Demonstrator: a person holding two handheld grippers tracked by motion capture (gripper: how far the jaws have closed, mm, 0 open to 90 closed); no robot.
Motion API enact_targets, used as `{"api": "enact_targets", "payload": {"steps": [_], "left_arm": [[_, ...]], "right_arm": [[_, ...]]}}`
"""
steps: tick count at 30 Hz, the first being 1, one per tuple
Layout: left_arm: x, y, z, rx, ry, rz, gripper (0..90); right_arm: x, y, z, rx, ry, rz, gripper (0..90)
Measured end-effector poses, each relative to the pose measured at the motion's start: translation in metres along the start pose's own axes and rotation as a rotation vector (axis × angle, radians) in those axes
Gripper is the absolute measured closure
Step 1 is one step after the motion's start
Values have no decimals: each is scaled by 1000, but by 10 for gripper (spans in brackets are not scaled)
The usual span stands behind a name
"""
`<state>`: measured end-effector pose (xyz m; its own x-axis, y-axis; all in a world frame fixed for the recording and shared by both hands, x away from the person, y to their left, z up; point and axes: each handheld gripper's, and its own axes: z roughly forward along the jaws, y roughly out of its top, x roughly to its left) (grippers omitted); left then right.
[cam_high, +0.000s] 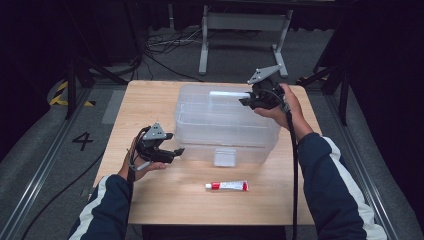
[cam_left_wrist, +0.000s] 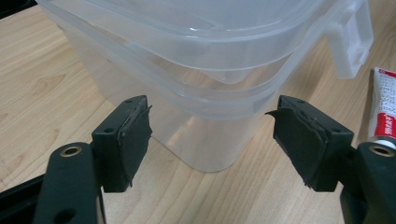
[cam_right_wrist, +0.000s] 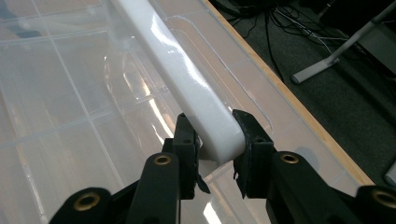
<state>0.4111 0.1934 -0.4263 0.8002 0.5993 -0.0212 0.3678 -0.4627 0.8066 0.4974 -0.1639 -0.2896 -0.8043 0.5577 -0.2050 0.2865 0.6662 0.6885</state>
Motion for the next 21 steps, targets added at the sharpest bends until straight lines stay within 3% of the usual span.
{"api": "enact_targets", "payload": {"steps": [10,21], "left_arm": [[-3,2,-15,-43,0,-2,358],[-4,9,-22,-98,-10,16,556]], "right_arm": [[-4,5,-1,6,-3,7,720],[-6,11,-1,15,-25,-6,710]]}}
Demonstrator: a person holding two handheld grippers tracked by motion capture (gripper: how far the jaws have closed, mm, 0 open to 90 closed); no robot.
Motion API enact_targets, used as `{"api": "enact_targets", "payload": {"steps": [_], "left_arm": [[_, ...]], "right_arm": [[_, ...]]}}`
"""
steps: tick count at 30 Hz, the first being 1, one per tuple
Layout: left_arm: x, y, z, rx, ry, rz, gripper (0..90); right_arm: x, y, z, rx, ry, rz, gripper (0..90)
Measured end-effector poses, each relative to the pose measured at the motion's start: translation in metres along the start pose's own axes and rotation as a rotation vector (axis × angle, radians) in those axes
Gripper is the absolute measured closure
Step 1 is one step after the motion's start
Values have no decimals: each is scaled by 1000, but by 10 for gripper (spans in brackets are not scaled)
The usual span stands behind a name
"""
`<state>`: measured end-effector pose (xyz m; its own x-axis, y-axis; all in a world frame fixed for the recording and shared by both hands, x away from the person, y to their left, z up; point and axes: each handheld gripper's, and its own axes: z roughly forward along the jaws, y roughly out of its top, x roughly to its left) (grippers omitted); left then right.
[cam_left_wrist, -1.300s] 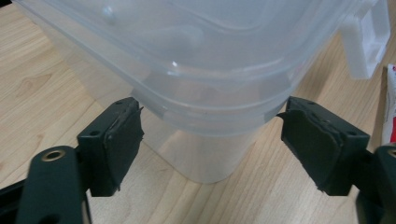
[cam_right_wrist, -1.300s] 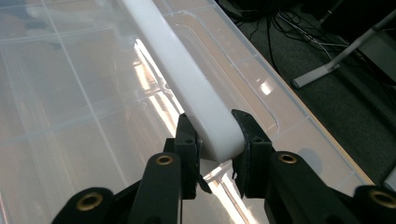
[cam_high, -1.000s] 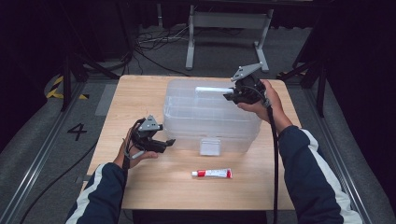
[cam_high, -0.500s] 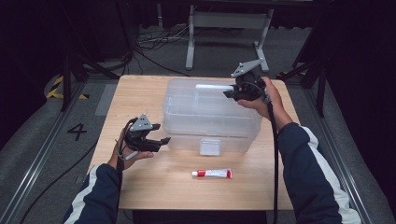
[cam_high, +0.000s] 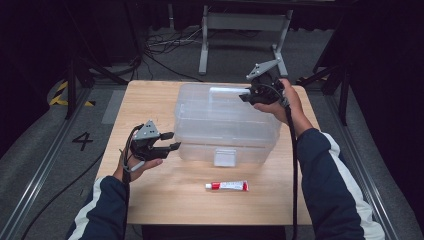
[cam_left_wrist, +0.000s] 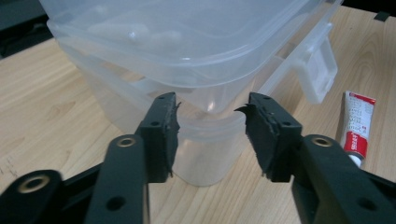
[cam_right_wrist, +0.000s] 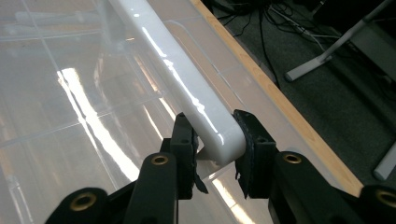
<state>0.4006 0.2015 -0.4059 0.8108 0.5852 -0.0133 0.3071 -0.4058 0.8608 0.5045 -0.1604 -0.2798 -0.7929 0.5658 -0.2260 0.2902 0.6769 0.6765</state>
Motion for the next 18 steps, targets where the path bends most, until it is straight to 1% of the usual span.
{"api": "enact_targets", "payload": {"steps": [1,2,4,5,6,7,8,10,12,13,15,16,17,18], "left_arm": [[0,0,0,0,0,0,572],[1,0,0,-11,-5,-5,593],[1,1,0,-12,3,-6,639],[1,1,1,-14,11,-15,639],[1,0,2,-14,13,-19,663],[1,0,2,-14,21,-19,688],[1,0,2,-16,18,-17,746],[3,-1,3,-19,3,-15,797],[4,-2,3,-24,7,-20,851],[5,-3,3,-26,4,-20,861],[5,-3,3,-26,8,-21,883],[5,-3,3,-22,15,-15,889],[5,-3,3,-21,15,-15,889],[5,-3,3,-24,15,-16,891]], "right_arm": [[0,0,0,-3,-3,-3,710],[0,0,0,-4,-3,-5,709],[1,0,0,-2,-5,-5,709],[1,0,0,-2,-8,-5,708],[1,0,0,-1,-10,-8,707],[1,0,0,0,-11,-11,706],[2,0,0,-2,-17,-8,704],[3,-1,0,-4,-24,-12,703],[5,-2,-1,-8,-35,-16,691],[6,-2,-2,-12,-42,-19,680],[6,-3,-2,-17,-41,-16,673],[5,-4,-4,-22,-51,-11,636],[5,-4,-4,-22,-51,-11,636],[6,-6,-7,-24,-54,-19,605]]}}
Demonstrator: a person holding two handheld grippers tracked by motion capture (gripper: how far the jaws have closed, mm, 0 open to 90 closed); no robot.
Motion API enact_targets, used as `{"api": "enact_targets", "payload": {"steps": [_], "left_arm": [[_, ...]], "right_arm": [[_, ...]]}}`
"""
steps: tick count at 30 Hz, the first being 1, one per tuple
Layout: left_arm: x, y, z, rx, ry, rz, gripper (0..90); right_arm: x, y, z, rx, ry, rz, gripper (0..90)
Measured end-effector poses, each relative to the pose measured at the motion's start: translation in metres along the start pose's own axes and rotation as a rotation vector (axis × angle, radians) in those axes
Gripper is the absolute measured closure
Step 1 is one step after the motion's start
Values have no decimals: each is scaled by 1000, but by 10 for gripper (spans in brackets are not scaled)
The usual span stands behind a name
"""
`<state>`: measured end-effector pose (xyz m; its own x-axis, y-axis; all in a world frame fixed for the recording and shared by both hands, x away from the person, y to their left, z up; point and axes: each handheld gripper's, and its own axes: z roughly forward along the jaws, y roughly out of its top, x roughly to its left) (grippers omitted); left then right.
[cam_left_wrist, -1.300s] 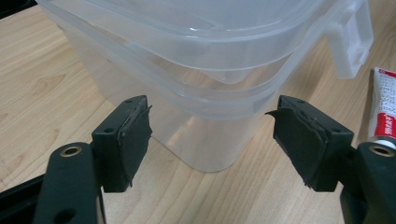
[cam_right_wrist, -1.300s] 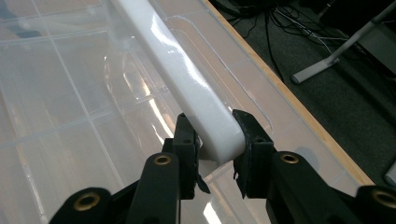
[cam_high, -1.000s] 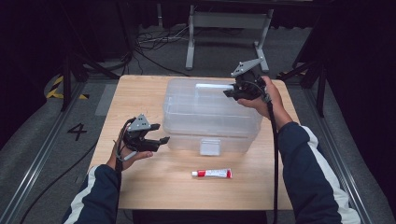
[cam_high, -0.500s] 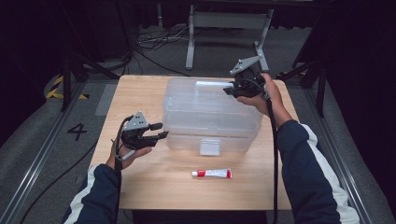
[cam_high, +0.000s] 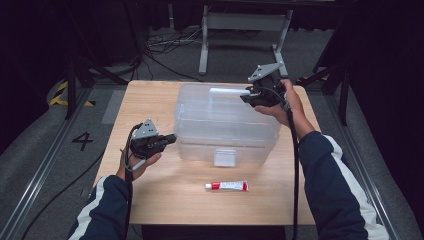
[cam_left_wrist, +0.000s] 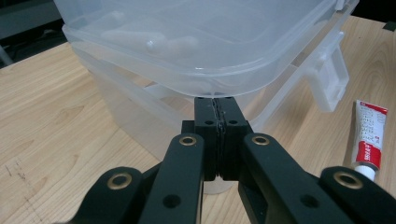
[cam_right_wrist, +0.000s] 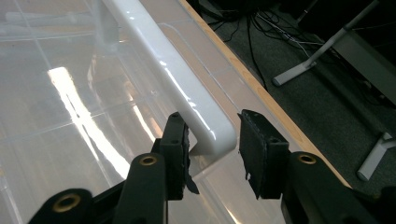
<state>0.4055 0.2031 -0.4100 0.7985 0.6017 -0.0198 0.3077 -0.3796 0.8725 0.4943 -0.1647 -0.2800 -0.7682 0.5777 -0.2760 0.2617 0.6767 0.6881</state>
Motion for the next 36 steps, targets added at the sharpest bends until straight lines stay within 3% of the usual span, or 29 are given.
{"api": "enact_targets", "payload": {"steps": [6,15,20,25,36], "left_arm": [[0,2,0,9,3,12,894],[0,4,1,8,13,25,896],[-3,6,5,16,4,36,896],[-4,8,5,17,7,43,896],[-3,13,2,-3,10,48,895]], "right_arm": [[-3,-5,-12,-30,-22,7,546],[-9,-34,-47,-122,-50,53,487],[-12,-53,-58,-134,-93,62,476],[-14,-62,-66,-168,-100,79,472],[-15,-113,-80,-193,-145,116,444]]}}
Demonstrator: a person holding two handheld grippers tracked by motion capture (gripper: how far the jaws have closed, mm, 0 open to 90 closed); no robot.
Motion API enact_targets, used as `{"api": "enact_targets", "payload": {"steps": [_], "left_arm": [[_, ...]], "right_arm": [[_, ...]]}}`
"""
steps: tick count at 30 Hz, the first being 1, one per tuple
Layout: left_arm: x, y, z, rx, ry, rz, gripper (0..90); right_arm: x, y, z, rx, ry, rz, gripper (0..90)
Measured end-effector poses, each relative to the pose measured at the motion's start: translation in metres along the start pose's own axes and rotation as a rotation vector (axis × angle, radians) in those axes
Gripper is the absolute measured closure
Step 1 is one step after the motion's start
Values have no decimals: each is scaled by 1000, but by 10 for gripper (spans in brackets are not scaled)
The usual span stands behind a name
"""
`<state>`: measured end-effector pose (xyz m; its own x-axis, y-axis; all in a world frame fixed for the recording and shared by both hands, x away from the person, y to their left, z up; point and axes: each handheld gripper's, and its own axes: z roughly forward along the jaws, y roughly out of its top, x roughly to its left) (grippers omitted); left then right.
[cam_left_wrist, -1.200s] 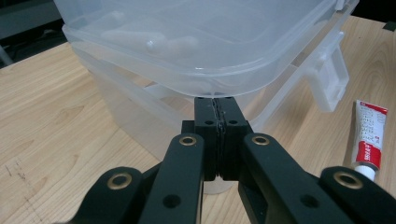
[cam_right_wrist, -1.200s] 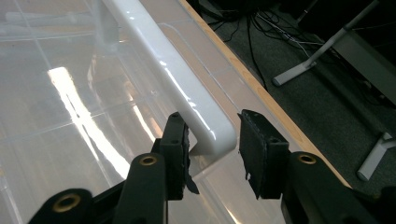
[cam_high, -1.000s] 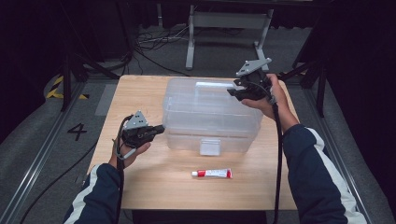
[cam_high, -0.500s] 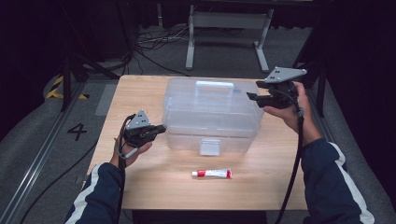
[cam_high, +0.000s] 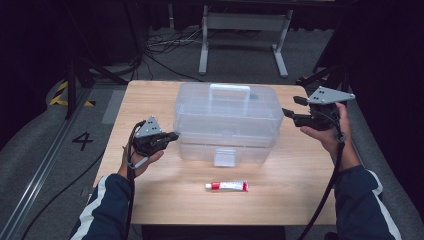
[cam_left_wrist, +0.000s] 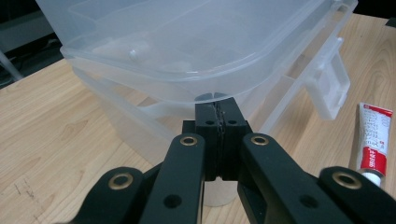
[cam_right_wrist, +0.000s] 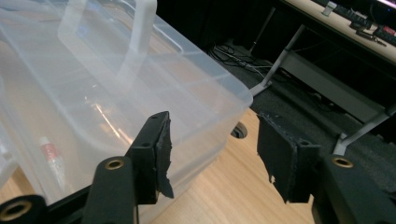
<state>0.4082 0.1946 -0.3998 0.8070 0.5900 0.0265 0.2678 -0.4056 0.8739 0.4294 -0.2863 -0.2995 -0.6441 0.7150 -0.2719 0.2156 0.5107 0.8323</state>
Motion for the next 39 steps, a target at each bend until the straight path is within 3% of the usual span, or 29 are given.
{"api": "enact_targets", "payload": {"steps": [4,13,19,20,25,36,39], "left_arm": [[1,5,-2,-1,5,18,894],[4,10,-3,-13,11,22,895],[4,16,-4,-28,15,26,889],[4,17,-5,-30,19,27,889],[2,23,-3,-39,25,42,890],[3,24,-4,-44,27,43,857],[3,23,-6,-42,46,33,778]], "right_arm": [[-2,-16,-4,-17,6,21,438],[3,-42,4,37,15,21,428],[5,-61,15,59,57,23,414],[8,-64,18,57,84,17,414],[15,-64,18,3,124,0,411],[25,-60,22,-82,101,-17,464],[26,-60,21,-101,87,-25,489]]}}
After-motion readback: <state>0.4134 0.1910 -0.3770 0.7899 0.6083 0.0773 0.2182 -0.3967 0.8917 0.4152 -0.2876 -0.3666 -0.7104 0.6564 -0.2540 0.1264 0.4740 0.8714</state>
